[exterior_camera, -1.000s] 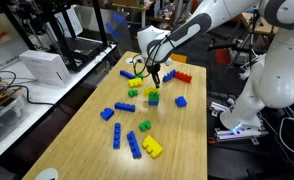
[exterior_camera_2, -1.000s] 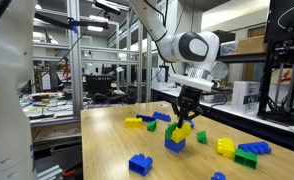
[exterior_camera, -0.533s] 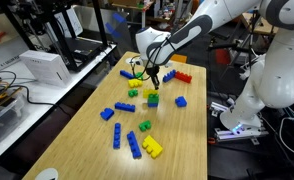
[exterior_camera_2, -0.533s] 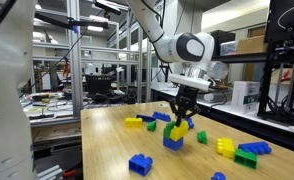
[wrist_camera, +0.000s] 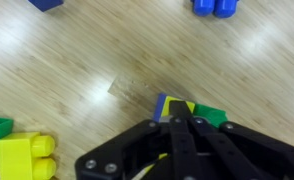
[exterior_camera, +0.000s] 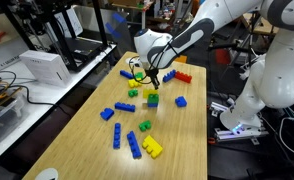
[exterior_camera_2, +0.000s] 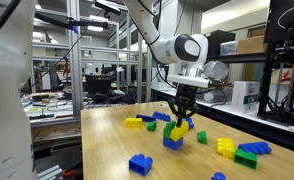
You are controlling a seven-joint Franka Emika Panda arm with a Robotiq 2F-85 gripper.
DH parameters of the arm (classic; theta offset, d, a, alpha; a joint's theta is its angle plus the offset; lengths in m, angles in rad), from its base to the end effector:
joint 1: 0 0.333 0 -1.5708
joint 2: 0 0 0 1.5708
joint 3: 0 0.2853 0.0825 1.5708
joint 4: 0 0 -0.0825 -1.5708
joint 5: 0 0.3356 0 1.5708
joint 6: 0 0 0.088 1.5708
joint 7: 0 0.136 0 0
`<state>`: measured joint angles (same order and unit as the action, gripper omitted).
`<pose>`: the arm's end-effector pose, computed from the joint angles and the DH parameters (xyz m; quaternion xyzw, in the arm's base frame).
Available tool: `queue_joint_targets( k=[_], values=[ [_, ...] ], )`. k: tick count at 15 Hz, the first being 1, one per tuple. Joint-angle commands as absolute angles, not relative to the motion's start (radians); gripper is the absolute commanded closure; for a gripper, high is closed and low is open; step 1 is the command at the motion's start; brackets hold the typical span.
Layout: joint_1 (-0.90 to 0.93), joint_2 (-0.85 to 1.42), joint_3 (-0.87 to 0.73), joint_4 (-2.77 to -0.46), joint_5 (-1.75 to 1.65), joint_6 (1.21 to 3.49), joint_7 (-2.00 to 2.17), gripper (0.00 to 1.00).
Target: Attach a three piece yellow Lego to the stack of Legos
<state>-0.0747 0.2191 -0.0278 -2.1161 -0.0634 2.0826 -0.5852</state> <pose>0.4901 -0.0553 0.2673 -0.9582 -0.2553 0.1281 0.0156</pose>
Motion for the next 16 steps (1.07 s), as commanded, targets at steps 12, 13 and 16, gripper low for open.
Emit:
queue_joint_targets(
  k=[12,13,16],
  values=[
    [-0.096,0.195,-0.002,-2.144,0.111,2.140,-0.676,1.00],
    [-0.096,0.195,-0.003,-2.146,0.122,2.145,-0.684,1.00],
    [-0.097,0.191,-0.003,-2.153,0.150,2.159,-0.712,1.00]
  ],
)
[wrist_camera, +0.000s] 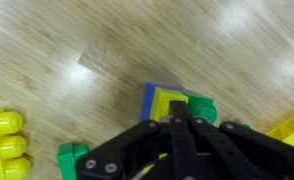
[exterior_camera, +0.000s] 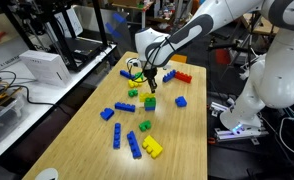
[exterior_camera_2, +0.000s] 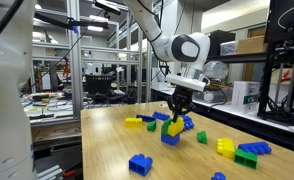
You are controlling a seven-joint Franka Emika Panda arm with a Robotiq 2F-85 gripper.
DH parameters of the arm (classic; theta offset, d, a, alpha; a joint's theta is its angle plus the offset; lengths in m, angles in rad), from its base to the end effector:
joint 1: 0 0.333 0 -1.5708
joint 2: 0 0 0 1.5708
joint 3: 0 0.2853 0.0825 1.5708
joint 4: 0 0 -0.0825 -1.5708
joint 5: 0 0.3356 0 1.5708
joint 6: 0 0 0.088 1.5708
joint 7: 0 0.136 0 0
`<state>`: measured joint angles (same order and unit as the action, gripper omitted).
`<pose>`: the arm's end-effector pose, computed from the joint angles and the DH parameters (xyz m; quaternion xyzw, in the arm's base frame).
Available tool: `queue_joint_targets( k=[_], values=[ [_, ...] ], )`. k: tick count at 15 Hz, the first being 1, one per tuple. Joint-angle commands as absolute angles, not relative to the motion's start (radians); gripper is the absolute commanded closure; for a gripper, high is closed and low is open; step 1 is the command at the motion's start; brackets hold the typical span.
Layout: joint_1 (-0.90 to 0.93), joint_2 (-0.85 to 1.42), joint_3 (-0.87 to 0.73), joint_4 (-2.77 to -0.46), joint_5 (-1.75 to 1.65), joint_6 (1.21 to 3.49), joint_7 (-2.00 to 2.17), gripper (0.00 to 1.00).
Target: Attach a three piece yellow Lego to the stack of Legos
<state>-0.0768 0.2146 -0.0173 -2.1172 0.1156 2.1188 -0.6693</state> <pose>0.4974 -0.0388 0.2713 -0.9620 -0.2479 0.0820 0.0803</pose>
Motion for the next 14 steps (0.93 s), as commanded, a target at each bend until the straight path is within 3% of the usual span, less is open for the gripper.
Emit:
queue_joint_targets(
  k=[1,14],
  values=[
    [-0.096,0.192,-0.002,-2.155,0.158,2.161,-0.722,1.00],
    [-0.085,0.185,0.012,-2.192,0.176,2.184,-0.790,1.00]
  ],
)
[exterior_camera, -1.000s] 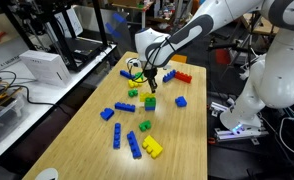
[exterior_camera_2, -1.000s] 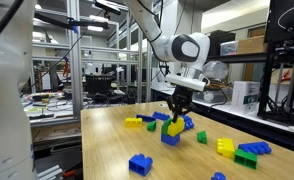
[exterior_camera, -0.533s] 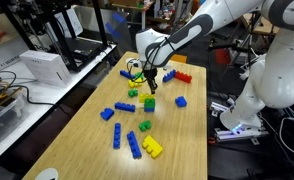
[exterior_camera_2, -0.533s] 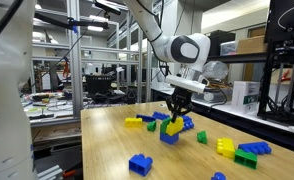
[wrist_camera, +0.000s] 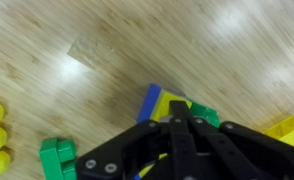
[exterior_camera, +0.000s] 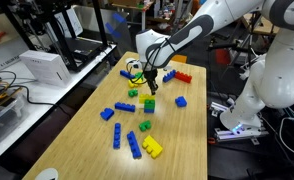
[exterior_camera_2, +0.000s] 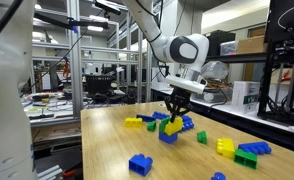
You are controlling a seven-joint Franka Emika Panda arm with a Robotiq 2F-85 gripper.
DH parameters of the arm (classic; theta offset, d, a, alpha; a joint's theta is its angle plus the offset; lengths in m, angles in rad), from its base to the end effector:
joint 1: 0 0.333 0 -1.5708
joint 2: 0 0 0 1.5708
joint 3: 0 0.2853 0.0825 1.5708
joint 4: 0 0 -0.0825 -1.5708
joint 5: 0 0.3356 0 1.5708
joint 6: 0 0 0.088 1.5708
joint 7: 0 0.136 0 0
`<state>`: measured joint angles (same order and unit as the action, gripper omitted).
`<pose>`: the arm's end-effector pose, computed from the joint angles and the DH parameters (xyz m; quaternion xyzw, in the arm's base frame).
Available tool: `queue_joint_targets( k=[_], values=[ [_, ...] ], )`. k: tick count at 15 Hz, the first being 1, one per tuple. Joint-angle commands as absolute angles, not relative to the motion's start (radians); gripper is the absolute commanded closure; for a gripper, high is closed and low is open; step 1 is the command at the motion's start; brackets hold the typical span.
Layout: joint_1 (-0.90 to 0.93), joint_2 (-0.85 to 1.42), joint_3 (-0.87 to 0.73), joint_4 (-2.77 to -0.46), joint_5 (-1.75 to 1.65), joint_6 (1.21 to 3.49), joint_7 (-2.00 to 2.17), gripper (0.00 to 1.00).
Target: Attach a three piece yellow Lego to the stack of Legos
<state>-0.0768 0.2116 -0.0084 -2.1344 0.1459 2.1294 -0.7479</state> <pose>0.4943 -0.0322 0.2674 -0.9523 -0.2799 0.0757 0.0952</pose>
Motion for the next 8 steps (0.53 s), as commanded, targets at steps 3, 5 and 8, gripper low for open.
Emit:
queue_joint_targets(
  k=[3,5,8],
  values=[
    [-0.084,0.175,0.024,-2.203,0.202,2.194,-0.827,1.00],
    [-0.087,0.167,0.033,-2.212,0.239,2.195,-0.867,1.00],
    [-0.092,0.159,0.033,-2.219,0.298,2.156,-0.933,0.74]
  ],
)
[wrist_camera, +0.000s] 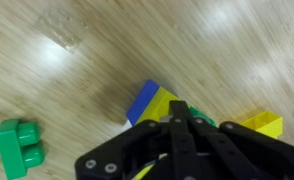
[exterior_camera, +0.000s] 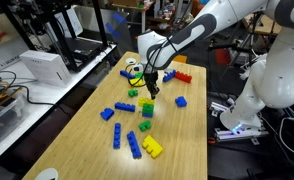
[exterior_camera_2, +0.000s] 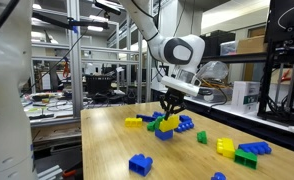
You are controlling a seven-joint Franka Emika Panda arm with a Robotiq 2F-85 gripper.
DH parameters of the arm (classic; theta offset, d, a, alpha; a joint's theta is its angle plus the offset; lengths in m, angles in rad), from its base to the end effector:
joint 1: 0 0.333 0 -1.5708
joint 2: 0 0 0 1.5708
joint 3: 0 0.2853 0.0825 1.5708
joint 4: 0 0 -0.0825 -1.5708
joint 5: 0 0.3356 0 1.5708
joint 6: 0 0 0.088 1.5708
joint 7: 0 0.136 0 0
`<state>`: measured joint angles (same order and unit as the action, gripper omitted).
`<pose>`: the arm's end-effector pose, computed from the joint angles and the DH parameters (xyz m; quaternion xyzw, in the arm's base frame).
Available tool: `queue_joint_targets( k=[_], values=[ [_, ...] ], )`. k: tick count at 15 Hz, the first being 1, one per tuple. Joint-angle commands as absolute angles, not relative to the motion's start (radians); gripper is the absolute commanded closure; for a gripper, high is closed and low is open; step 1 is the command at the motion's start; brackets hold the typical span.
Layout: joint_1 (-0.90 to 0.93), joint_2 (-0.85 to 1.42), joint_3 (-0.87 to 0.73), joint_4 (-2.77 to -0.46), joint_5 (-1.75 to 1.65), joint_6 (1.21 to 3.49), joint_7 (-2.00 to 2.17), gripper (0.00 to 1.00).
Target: Attach a three piece yellow Lego to the stack of Legos
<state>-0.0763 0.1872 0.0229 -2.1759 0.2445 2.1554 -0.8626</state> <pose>0.4881 -0.0103 0.2672 -0.9378 -0.3173 0.0498 0.1319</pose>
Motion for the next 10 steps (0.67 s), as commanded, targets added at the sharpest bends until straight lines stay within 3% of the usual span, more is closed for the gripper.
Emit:
queue_joint_targets(
  k=[1,10],
  values=[
    [-0.092,0.157,0.030,-2.221,0.309,2.152,-0.945,0.72],
    [-0.089,0.098,0.003,-2.221,0.317,2.114,-0.912,0.11]
  ],
)
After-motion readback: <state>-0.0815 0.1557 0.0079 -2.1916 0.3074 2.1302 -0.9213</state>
